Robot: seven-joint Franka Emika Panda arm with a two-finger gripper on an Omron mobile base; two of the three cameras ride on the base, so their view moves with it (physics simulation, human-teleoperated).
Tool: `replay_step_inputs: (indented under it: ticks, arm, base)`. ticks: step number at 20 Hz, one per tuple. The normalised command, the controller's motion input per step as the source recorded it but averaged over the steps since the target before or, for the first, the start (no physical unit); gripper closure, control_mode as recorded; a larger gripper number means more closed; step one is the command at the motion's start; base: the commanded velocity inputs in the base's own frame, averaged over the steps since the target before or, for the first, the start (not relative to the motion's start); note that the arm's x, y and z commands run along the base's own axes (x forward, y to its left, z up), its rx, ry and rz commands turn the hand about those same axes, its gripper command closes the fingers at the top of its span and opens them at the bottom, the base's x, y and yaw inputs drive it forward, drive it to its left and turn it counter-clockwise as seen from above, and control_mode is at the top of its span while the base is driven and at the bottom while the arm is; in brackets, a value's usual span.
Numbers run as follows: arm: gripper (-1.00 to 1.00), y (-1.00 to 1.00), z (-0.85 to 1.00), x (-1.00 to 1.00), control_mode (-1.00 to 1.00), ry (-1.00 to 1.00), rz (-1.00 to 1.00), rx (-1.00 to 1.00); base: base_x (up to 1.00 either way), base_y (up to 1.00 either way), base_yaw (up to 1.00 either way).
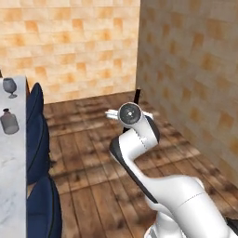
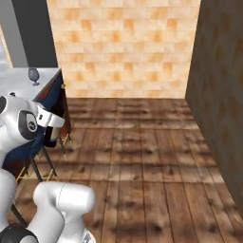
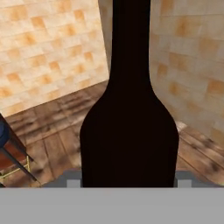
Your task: There is a wine glass and glass cup on the dining counter. Place the wine bottle next to the wine glass and the juice bottle next to the glass cup.
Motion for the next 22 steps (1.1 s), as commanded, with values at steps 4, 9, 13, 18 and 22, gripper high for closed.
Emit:
replay_step_inputs:
  ticks: [4,9,13,18,22]
  arm:
    - [1.0,0.0,0.0,0.0,1.0,0.0,0.0,0.0]
    - [1.0,0.0,0.0,0.0,1.0,0.0,0.0,0.0]
    - [1.0,0.0,0.0,0.0,1.0,0.0,0.0,0.0]
    - [1.0,0.0,0.0,0.0,1.0,0.0,0.0,0.0]
    - [1.0,0.0,0.0,0.0,1.0,0.0,0.0,0.0]
  base:
    - [0.77,-0.29,0.03]
    - [0.77,-0.28,0.06]
    - [0.77,-0.27,0.06]
    - [0.77,-0.25,0.09]
    - [0.77,-0.24,0.09]
